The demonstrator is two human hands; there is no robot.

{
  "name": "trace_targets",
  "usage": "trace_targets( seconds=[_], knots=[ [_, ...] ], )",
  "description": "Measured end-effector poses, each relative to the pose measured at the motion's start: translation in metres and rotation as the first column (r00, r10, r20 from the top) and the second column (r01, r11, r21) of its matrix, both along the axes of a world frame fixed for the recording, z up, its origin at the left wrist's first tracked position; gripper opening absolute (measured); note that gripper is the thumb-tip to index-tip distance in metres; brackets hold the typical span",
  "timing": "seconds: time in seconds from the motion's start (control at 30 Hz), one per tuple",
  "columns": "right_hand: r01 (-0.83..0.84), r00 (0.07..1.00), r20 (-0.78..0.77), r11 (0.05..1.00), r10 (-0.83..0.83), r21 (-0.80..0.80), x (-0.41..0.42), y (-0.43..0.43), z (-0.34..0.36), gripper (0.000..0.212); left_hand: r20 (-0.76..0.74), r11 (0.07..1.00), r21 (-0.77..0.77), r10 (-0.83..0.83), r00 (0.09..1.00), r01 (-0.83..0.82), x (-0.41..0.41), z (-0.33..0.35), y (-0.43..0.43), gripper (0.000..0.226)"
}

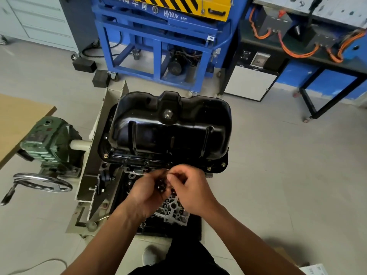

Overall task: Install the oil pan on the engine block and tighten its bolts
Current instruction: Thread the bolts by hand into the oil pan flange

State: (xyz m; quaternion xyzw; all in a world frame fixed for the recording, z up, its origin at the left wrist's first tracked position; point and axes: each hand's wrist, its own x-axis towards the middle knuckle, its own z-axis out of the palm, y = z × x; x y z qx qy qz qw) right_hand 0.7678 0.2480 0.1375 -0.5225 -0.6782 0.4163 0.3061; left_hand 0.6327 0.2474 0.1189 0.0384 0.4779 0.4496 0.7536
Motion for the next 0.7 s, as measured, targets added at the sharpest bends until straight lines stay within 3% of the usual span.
trace_targets(
  seconds=[0.1,0.27,0.43,0.7],
  knots=[
    [-0.030,0.999,0.036,1.000,0.030,-0.007,0.001,0.001,-0.007,0.010,-0.070,1.000,-0.008,-0.022,0.997,0.022,0.007,-0.004,-0.003,0.031],
    [-0.003,0.998,0.065,0.997,-0.002,0.073,0.003,0.011,-0.010,0.010,-0.136,0.997,-0.006,0.076,0.988,-0.078,0.016,-0.001,0.003,0.028],
    [-0.057,0.994,0.098,0.977,0.038,0.207,0.007,0.006,-0.008,0.016,-0.092,0.989,-0.031,0.144,0.985,-0.147,0.018,0.009,0.006,0.021],
    [0.129,0.989,0.041,0.961,-0.143,0.243,0.004,0.013,-0.013,0.011,-0.022,0.999,-0.022,0.045,0.999,-0.045,0.012,0.007,0.014,0.026]
  ],
)
